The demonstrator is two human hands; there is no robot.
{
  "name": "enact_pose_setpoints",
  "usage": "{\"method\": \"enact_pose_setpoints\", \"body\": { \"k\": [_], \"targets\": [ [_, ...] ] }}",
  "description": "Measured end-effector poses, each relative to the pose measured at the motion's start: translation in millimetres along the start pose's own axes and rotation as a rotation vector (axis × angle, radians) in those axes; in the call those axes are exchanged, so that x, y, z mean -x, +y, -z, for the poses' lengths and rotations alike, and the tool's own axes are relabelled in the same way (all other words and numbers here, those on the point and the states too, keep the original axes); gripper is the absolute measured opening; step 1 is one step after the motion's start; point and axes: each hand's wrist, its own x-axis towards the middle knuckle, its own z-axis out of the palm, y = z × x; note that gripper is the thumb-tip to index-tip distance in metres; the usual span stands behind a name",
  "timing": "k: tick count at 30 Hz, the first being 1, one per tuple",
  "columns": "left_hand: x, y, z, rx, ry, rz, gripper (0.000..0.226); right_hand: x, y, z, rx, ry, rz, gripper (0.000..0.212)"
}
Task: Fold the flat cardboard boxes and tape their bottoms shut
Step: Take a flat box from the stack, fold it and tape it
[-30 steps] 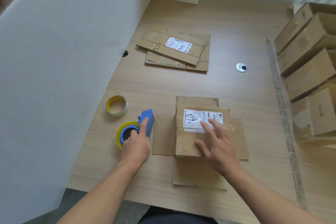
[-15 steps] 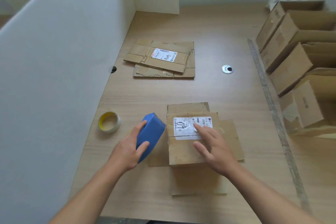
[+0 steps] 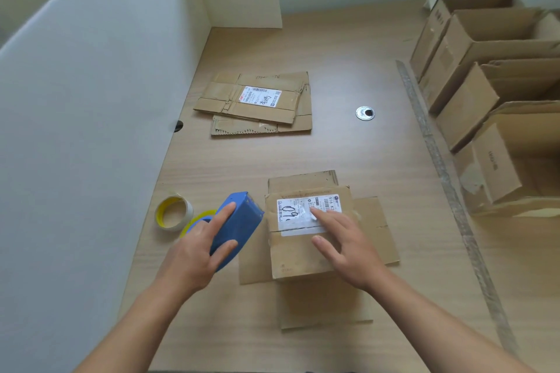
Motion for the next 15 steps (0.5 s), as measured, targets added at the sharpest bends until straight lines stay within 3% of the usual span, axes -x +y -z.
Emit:
{"method": "enact_pose_setpoints", "body": {
  "k": [4, 7, 11, 15],
  "targets": [
    [0, 9, 23, -0.160, 0.081, -0.321, 0.055, 0, -2, 3, -0.090, 0.003, -0.020, 0.048],
    [-9, 26, 24, -0.246, 0.039, -0.564, 0.043, 0, -2, 8, -0.203, 0.023, -0.032, 0.050],
    [-22, 43, 11, -0.306, -0.070, -0.713, 0.037, 1, -1, 14, -0.294, 0.025, -0.042, 0.051],
    [-29, 54, 3, -0.349, -0.163, -0.783, 0.048, 0, -1, 15, -0.290, -0.015, -0.044, 0.052]
  ]
}}
